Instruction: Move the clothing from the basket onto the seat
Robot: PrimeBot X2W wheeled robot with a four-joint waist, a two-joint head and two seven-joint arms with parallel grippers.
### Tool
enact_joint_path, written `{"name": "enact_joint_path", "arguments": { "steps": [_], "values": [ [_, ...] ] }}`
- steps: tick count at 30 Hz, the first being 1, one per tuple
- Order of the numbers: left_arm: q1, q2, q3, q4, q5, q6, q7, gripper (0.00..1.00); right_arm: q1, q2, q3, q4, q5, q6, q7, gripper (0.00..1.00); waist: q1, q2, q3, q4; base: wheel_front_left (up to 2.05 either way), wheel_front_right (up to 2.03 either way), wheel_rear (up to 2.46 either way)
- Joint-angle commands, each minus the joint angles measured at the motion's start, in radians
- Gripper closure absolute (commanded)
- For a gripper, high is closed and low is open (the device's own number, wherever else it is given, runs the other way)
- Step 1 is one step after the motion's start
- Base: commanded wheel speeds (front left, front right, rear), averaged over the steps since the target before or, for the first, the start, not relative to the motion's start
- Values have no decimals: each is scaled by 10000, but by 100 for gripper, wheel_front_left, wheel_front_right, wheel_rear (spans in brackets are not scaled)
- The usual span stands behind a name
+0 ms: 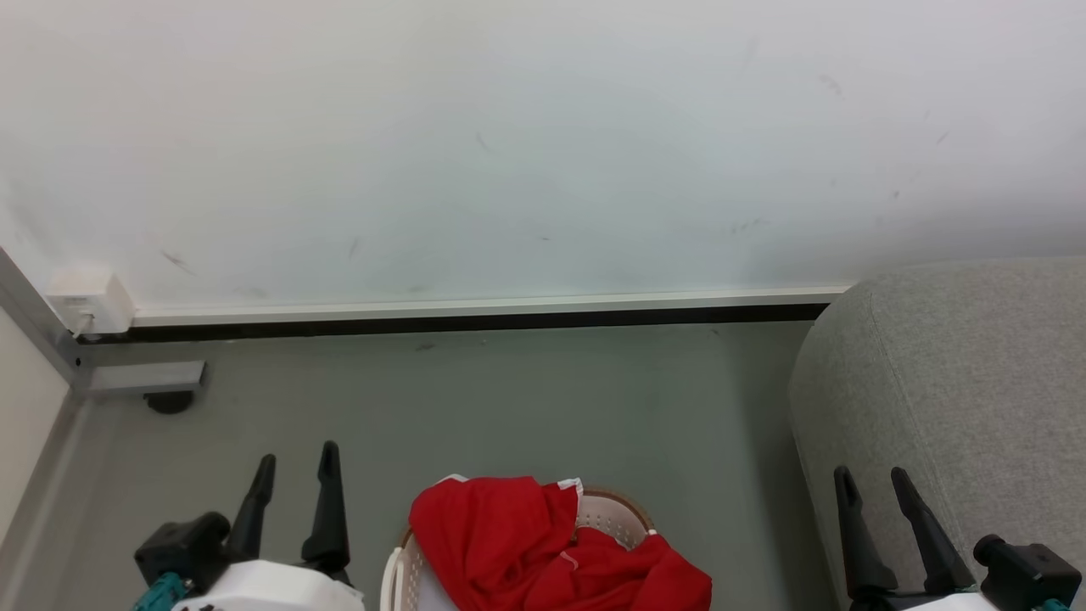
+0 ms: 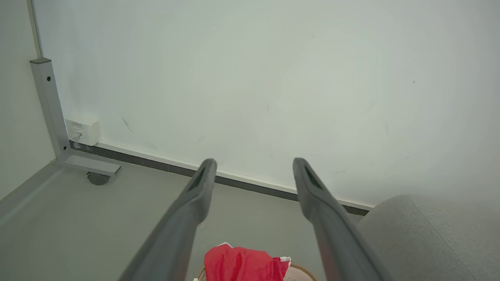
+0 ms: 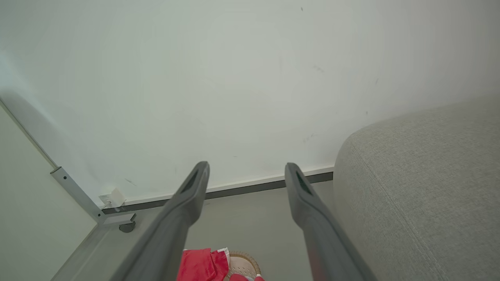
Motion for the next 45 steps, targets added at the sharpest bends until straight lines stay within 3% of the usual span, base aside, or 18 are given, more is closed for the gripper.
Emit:
{"name": "enact_joint_path", "arguments": {
  "steps": [1, 45],
  "values": [
    [-53, 72, -4, -144, 358, 47, -134, 0, 62, -19, 43, -84, -304, -13, -122, 0, 0, 0, -7, 2, 0, 0, 0],
    [80, -457, 667, -240, 3714, -689, -965, 0, 376, 81, 132, -873, -2862, -21, -972, 0, 0, 0, 30, 118, 0, 0, 0]
  ]
}}
